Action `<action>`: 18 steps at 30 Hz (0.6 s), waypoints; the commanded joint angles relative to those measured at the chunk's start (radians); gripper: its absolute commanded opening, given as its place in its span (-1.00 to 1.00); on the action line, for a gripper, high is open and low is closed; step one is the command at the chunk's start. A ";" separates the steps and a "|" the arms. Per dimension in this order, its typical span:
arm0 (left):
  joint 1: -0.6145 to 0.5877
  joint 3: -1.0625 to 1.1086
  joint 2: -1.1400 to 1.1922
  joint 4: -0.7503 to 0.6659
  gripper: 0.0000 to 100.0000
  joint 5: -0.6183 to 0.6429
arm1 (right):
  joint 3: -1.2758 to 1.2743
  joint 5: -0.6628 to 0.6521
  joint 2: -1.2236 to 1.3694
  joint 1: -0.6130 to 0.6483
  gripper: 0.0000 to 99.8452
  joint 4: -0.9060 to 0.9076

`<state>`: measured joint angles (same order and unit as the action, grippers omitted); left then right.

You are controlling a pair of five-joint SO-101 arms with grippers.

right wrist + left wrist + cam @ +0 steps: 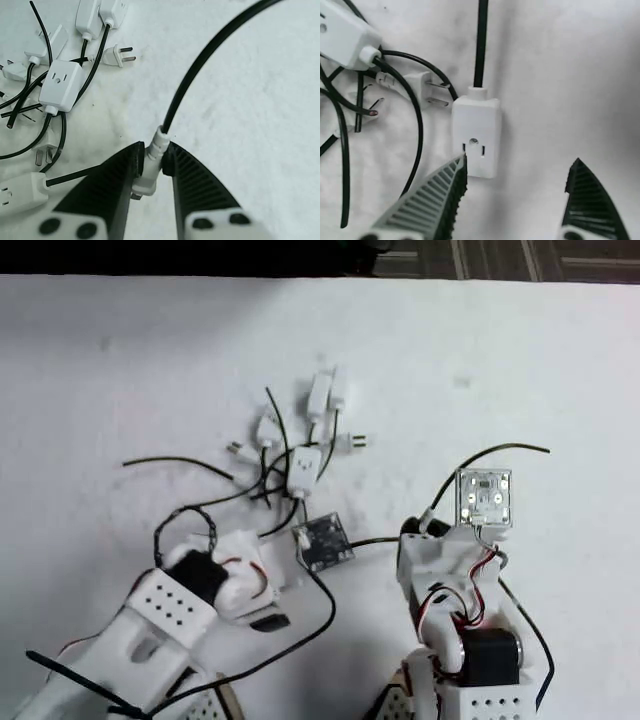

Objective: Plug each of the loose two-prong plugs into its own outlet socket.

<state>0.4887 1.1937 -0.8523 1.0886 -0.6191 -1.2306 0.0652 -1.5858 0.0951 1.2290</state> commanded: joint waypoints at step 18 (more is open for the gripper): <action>-0.113 -0.094 0.320 -0.120 -0.44 -0.075 | 0.003 0.000 -0.002 -0.008 -0.97 -0.005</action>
<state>0.3767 1.1968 -0.7311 1.0165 -0.6912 -1.2306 0.0652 -1.5858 0.0951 1.2290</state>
